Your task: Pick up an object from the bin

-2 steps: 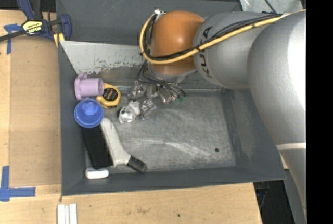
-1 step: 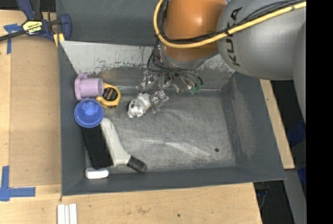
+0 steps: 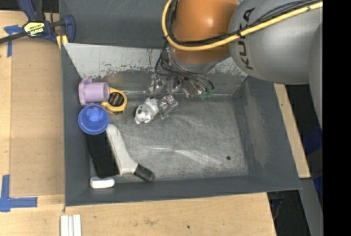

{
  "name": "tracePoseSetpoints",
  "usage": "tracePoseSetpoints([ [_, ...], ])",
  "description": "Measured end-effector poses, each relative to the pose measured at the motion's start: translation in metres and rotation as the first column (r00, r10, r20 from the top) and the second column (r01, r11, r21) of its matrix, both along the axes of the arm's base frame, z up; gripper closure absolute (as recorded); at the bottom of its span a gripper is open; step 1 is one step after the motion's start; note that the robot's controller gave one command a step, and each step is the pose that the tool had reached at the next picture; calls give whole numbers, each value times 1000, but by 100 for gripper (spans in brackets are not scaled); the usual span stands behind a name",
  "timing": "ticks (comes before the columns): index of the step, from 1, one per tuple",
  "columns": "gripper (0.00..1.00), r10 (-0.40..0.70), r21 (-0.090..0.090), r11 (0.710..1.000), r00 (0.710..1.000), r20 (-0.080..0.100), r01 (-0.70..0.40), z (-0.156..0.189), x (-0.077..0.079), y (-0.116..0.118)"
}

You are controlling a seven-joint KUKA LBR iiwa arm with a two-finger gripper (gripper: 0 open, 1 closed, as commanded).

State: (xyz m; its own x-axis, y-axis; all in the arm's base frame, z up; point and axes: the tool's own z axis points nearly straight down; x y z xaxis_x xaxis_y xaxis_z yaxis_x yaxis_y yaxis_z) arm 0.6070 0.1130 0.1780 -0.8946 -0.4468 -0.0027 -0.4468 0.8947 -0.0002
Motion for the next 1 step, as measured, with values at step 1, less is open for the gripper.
tracePoseSetpoints([
  [1, 100, -25, 0, 1000, 1000, -3, 25, 30, 5, 1],
])
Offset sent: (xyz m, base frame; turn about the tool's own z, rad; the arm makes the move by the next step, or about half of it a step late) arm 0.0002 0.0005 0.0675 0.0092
